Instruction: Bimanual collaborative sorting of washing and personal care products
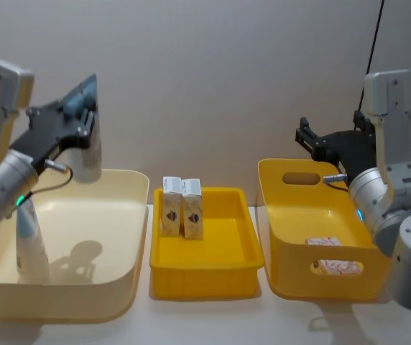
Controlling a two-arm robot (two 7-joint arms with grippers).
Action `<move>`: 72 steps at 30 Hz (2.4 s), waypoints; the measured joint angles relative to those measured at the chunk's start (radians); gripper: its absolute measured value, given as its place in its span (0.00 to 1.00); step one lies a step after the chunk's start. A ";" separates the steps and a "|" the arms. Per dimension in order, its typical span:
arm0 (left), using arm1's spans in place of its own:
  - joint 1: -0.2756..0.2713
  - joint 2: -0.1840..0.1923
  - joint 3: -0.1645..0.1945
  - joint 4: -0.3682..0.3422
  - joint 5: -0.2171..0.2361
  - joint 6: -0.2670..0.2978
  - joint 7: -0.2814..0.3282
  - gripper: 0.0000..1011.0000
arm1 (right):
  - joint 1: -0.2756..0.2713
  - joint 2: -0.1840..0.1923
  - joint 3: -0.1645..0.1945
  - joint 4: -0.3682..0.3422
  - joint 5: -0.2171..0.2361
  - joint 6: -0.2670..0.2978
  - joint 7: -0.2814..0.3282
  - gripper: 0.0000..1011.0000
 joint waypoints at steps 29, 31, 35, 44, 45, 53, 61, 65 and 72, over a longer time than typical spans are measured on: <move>-0.105 -0.077 -0.049 0.035 -0.212 -0.104 -0.203 0.18 | 0.029 0.053 -0.054 0.029 0.042 -0.049 0.215 0.99; -0.102 -0.078 -0.049 0.035 -0.218 -0.104 -0.204 0.18 | 0.031 0.057 -0.056 0.028 0.050 -0.049 0.235 0.99; -0.088 -0.080 -0.050 0.034 -0.229 -0.104 -0.203 0.18 | 0.036 0.068 -0.065 0.028 0.072 -0.048 0.284 0.99; -0.047 -0.085 -0.047 0.019 -0.246 -0.094 -0.180 0.18 | 0.049 0.088 -0.090 0.041 0.100 -0.055 0.362 0.99; -0.045 -0.085 -0.046 0.017 -0.246 -0.093 -0.178 0.18 | 0.050 0.088 -0.093 0.042 0.099 -0.056 0.364 0.99; -0.034 -0.085 -0.037 0.004 -0.247 -0.085 -0.160 0.18 | 0.066 0.083 -0.137 0.065 0.082 -0.057 0.372 0.99; -0.034 -0.091 -0.029 0.002 -0.250 -0.083 -0.154 0.18 | 0.109 0.080 -0.194 0.114 0.074 -0.063 0.428 0.99; -0.035 -0.093 -0.027 0.005 -0.252 -0.084 -0.154 0.18 | 0.137 0.075 -0.221 0.144 0.075 -0.063 0.466 0.99; -0.034 -0.089 -0.026 0.013 -0.252 -0.085 -0.150 0.18 | 0.191 0.059 -0.259 0.208 0.083 -0.064 0.518 0.99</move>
